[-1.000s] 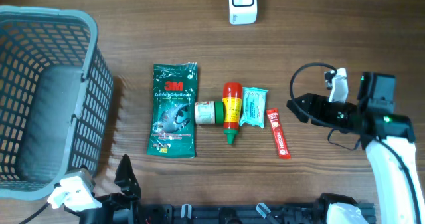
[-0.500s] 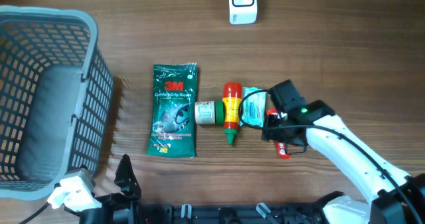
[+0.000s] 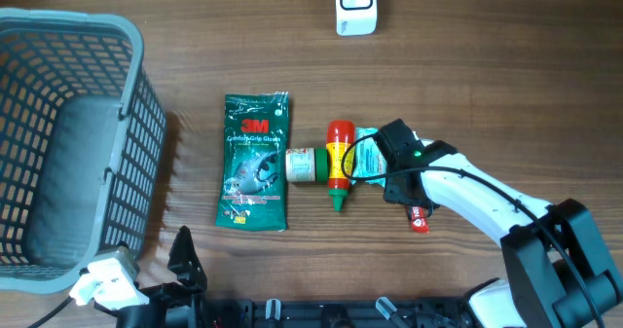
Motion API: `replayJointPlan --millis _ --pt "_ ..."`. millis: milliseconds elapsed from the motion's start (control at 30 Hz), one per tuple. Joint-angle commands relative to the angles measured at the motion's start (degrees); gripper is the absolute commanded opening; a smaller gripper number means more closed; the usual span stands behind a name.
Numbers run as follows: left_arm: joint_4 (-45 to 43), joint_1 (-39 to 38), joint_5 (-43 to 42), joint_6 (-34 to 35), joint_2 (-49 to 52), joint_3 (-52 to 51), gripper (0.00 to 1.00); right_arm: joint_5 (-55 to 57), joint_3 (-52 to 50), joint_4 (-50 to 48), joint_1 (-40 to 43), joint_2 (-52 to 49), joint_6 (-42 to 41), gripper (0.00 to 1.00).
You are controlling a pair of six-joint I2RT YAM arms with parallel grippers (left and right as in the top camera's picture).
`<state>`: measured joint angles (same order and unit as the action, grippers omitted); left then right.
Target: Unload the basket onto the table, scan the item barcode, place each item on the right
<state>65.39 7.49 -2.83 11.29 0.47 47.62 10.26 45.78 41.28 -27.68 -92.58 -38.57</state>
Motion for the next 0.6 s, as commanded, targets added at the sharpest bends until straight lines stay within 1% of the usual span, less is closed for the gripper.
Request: replayJointPlan --millis 0,33,133,200,233,300,367,500,567 --pt "-0.2 -0.24 0.15 0.33 -0.2 0.04 1.0 1.81 -0.63 0.39 -0.22 -1.75 -0.44 0.45" --pt "-0.2 -0.24 0.15 0.33 -0.2 0.04 1.0 1.97 -0.63 0.39 -0.22 -1.75 -0.42 0.43" --pt "-0.2 -0.24 0.15 0.33 -0.2 0.04 1.0 2.34 -0.63 0.74 -0.22 -2.1 -0.22 0.31" --pt "-0.2 -0.24 0.15 0.33 -0.2 0.04 1.0 2.21 -0.63 0.74 -0.22 -2.64 -0.28 0.18" --pt "-0.2 -0.24 0.15 0.33 -0.2 0.04 1.0 1.46 -0.63 0.52 -0.2 -2.89 -0.46 0.06" --pt "-0.2 -0.24 0.15 0.33 -0.2 0.04 1.0 -3.28 -0.42 -0.81 -0.02 -2.89 0.07 0.05" --pt "-0.2 -0.24 0.15 0.33 -0.2 0.04 1.0 -11.85 1.75 -1.27 1.2 -2.75 5.51 0.05" --pt "-0.2 -0.24 0.15 0.33 -0.2 0.04 1.0 -42.73 9.9 3.63 5.51 -0.24 16.87 0.05" --pt "-0.2 -0.24 0.15 0.33 -0.2 0.04 1.0 -57.27 12.11 5.05 7.19 0.66 21.42 0.05"
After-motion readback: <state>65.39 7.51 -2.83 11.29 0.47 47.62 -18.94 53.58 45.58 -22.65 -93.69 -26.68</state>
